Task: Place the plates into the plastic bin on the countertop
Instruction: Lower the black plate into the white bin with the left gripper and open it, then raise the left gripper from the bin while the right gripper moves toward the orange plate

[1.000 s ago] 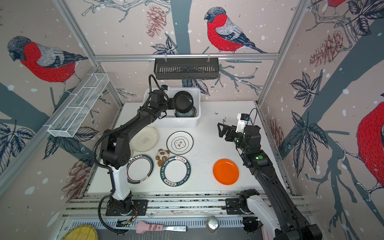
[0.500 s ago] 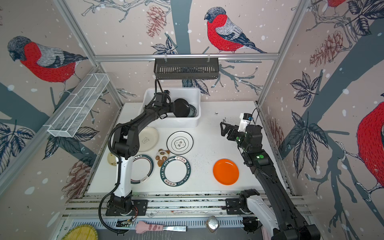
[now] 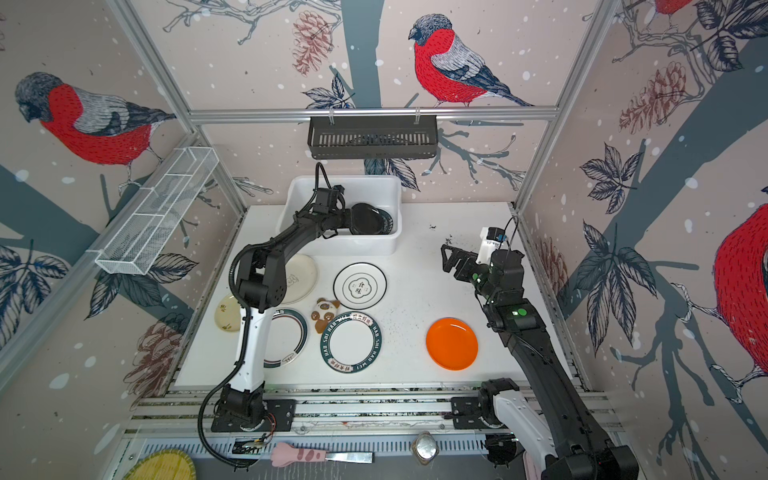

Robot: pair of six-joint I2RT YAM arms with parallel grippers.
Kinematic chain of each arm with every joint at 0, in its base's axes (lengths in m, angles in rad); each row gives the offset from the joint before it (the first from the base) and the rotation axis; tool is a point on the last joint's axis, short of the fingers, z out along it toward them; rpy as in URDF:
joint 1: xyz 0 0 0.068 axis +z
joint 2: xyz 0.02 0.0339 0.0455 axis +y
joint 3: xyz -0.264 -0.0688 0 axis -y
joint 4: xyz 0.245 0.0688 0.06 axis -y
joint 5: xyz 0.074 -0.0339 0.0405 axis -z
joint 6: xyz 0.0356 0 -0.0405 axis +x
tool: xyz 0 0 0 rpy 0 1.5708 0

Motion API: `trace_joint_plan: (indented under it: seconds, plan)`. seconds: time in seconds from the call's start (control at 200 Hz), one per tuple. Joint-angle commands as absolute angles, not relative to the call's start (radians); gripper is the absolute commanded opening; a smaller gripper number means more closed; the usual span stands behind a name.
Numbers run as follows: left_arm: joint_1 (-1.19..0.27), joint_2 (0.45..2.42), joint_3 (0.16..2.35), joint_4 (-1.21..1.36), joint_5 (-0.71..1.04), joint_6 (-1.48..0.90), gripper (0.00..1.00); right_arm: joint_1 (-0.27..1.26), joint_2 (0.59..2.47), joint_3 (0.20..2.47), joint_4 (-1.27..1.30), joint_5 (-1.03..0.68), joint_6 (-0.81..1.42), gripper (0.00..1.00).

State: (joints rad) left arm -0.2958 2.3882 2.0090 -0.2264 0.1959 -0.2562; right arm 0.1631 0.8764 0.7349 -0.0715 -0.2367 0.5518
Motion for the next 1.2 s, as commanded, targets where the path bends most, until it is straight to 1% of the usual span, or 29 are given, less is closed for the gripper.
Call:
trace_joint_plan:
  seconds: [0.0,0.055,0.095,0.125,0.16,0.205,0.215,0.23,0.34,0.565,0.685,0.796,0.956,1.051,1.196]
  plan:
    - [-0.296,2.393,2.017,-0.225,0.204,-0.244,0.3,0.162,0.874,0.736,-0.043,-0.243,0.566,1.0]
    - [-0.295,2.395,2.017,-0.221,0.208,-0.24,0.36,0.161,0.873,0.735,-0.044,-0.243,0.569,1.0]
    - [-0.296,2.395,2.017,-0.219,0.211,-0.242,0.43,0.161,0.873,0.735,-0.046,-0.243,0.571,1.0]
    - [-0.295,2.395,2.017,-0.217,0.211,-0.241,0.51,0.161,0.873,0.735,-0.047,-0.243,0.573,1.0]
    - [-0.296,2.393,2.017,-0.215,0.21,-0.244,0.65,0.161,0.873,0.735,-0.047,-0.242,0.575,1.0]
    - [-0.296,2.389,2.014,-0.212,0.208,-0.242,0.87,0.16,0.873,0.732,-0.049,-0.243,0.578,1.0]
    - [-0.295,2.388,2.013,-0.21,0.209,-0.243,0.94,0.161,0.873,0.732,-0.049,-0.242,0.579,1.0]
    - [-0.296,2.386,2.012,-0.207,0.208,-0.244,0.97,0.159,0.873,0.73,-0.049,-0.245,0.582,1.0]
    - [-0.295,2.361,1.971,-0.161,0.225,-0.257,0.98,0.14,0.886,0.718,-0.052,-0.266,0.601,1.0]
    - [-0.297,2.276,1.869,-0.084,0.224,-0.289,0.98,0.065,0.934,0.739,-0.165,-0.307,0.575,1.0]
    - [-0.299,2.18,1.747,0.01,0.237,-0.324,0.98,0.006,0.94,0.713,-0.181,-0.314,0.578,1.0]
    - [-0.302,2.079,1.625,0.117,0.236,-0.343,0.98,-0.058,0.944,0.679,-0.166,-0.392,0.608,1.0]
    - [-0.309,1.966,1.518,0.186,0.235,-0.366,0.98,-0.069,0.957,0.651,-0.182,-0.37,0.612,1.0]
    - [-0.315,1.896,1.448,0.233,0.232,-0.378,0.98,-0.081,0.977,0.635,-0.195,-0.387,0.613,1.0]
    - [-0.335,1.789,1.363,0.248,0.233,-0.382,0.98,-0.114,1.004,0.6,-0.174,-0.484,0.647,1.0]
